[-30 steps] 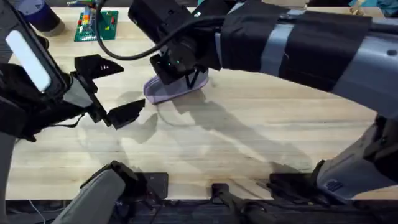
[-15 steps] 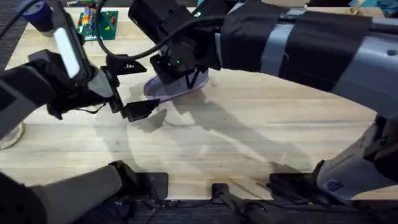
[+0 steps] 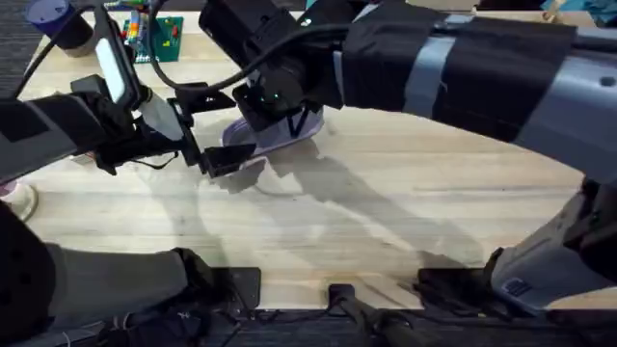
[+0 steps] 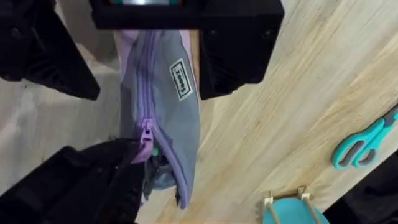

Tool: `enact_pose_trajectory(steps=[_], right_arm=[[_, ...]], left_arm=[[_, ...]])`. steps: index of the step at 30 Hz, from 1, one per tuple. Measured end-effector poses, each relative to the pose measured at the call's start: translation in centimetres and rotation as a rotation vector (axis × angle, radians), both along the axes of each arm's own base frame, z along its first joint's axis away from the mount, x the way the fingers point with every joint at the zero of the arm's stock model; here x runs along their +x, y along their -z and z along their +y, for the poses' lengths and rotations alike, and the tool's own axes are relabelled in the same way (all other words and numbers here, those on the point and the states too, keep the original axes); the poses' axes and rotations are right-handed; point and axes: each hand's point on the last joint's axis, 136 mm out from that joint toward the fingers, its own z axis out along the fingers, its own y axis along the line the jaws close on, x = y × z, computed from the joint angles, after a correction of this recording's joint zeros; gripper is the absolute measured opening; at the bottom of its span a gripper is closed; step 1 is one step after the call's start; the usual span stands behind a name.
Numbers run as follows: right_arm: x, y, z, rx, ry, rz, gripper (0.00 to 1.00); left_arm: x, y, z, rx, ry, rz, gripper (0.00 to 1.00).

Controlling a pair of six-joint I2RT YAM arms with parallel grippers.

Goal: Unzip the bag, pick up the pens from the table one at a time and place them inside, then zip the bag closed.

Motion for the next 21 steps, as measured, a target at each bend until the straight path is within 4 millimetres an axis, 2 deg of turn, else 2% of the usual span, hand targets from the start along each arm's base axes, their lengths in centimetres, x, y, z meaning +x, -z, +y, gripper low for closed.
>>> enact_pose_trajectory(steps=[21], right_arm=[[0.00,0.00,0.00,0.000,0.000,0.000,0.033]], left_arm=[[-0.02,0.74,0.35,-0.004,-0.048,0.101,0.993]])
